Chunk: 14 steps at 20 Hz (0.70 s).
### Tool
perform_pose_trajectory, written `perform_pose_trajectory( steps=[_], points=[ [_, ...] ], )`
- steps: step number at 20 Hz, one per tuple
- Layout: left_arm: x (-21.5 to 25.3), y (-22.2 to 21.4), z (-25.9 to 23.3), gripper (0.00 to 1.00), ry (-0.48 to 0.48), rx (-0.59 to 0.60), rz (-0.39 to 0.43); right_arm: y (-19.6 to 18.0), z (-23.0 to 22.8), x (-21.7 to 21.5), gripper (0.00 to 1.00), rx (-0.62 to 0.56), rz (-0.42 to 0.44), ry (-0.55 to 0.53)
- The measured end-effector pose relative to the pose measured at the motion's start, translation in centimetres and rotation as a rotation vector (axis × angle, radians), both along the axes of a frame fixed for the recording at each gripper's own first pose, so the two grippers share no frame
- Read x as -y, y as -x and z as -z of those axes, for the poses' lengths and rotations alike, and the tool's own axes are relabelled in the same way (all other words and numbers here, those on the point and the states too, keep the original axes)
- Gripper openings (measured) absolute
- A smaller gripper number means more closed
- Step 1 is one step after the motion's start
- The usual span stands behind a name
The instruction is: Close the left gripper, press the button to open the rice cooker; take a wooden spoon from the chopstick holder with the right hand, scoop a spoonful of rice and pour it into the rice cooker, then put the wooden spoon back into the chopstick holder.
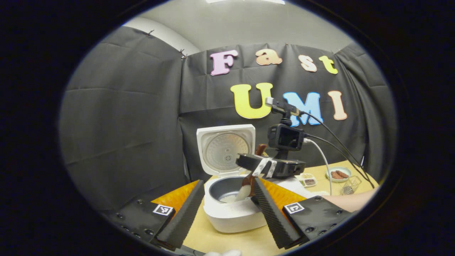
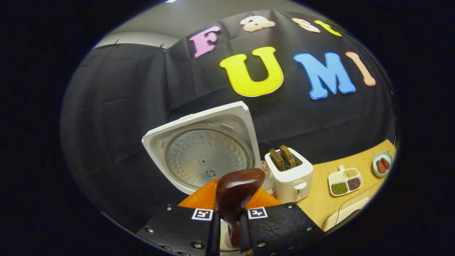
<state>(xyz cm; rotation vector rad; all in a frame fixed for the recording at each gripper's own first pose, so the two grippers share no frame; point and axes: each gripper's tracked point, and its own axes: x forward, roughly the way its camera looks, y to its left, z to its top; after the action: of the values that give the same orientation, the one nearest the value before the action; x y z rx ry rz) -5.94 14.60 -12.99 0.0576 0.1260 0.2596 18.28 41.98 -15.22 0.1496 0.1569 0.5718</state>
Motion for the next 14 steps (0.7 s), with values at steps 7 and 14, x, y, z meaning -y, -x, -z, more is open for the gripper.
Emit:
perform_pose_trajectory(
  steps=[7, 14],
  points=[
    [0.1, 0.2, -0.4, 0.95, 0.009, 0.007, -0.008, 1.9, -1.5, -3.7, 0.21, 0.293, -0.124, 0.273],
    [0.0, 0.2, -0.4, 0.96, 0.007, 0.007, 0.001, 2.1, -1.1, -3.6, 0.21, 0.296, -0.151, 0.284]
  ],
)
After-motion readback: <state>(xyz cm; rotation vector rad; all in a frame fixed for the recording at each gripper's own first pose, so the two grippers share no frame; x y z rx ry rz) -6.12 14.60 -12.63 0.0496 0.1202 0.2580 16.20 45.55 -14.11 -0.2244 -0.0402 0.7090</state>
